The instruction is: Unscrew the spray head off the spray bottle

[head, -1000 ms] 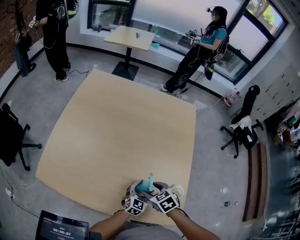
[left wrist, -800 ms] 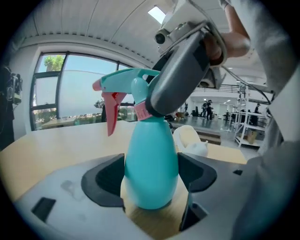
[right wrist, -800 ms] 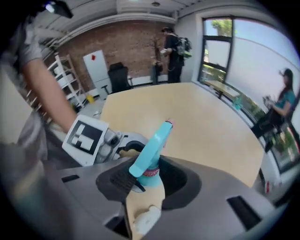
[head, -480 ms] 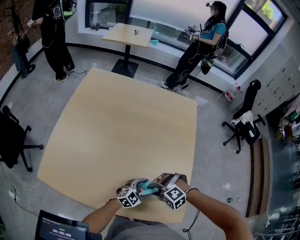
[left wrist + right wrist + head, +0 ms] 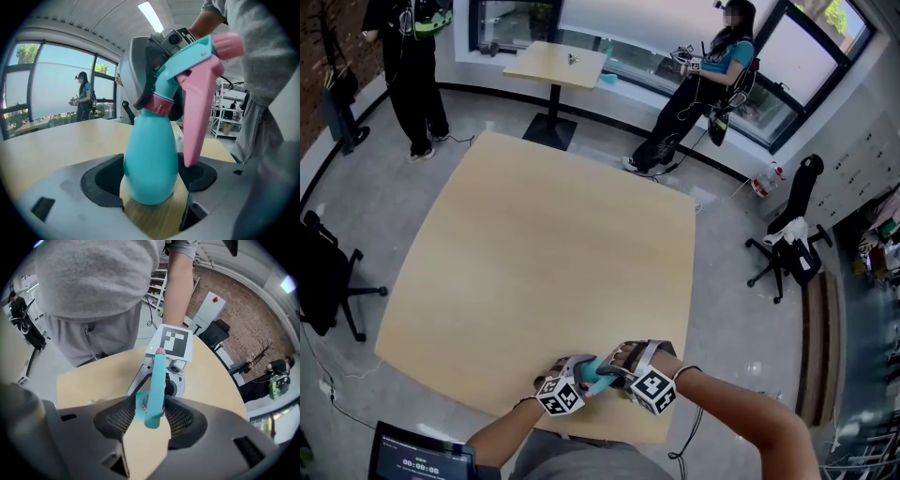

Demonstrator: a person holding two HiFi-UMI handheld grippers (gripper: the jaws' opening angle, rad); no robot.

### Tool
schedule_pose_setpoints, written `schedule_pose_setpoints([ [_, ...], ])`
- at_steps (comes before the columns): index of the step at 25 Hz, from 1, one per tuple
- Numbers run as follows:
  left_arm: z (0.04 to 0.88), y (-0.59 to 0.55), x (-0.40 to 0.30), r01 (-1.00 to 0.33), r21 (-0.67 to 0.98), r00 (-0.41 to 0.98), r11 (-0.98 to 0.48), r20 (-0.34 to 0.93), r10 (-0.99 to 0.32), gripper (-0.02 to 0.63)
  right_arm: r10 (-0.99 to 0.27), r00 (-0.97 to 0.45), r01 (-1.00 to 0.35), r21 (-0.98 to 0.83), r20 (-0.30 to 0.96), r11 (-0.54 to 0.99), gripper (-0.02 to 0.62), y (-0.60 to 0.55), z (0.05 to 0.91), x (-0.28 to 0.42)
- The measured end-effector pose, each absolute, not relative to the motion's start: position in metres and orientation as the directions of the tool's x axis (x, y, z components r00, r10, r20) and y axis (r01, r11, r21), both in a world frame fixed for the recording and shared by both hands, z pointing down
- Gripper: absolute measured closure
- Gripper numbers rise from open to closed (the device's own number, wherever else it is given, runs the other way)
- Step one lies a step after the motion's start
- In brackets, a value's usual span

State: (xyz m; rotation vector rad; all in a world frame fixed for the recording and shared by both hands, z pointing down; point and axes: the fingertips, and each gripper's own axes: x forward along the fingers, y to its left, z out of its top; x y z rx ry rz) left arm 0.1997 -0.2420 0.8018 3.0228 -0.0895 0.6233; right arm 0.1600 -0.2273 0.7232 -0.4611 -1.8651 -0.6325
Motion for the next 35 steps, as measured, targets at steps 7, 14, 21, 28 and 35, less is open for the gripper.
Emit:
schedule_pose_setpoints([
  [7,0.803,-0.239,0.19,-0.092,0.026,0.915,-0.995,0.396,-0.074,0.255,-0.028,-0.383,0.473,0.222,0.923,0.853,0.377,-0.233,0.726,0.164],
  [14,0.786,-0.226,0.178,-0.05,-0.057,0.896,-0.997,0.438,-0.07,0.255,-0.107,-0.415,0.399,0.287,0.903,0.871,0.373,-0.234,0.702,0.184],
  [21,0.77,-0.229,0.093,-0.027,-0.157,0.851,-0.987,0.515,-0.105,0.255,-0.284,-0.466,0.165,0.398,0.838,0.902,0.373,-0.244,0.661,0.204],
  [28,0.658,-0.274,0.01,-0.355,-0.198,0.852,-0.914,0.334,-0.403,0.26,-0.61,-0.613,-0.491,0.363,0.503,0.792,0.374,-0.264,0.541,0.186],
  [35,0.47,-0.281,0.0,-0.582,-0.188,0.813,-0.791,-0.101,-0.574,0.556,-0.824,-0.563,-0.824,0.034,0.058,0.566,0.589,-0.236,0.413,0.158],
])
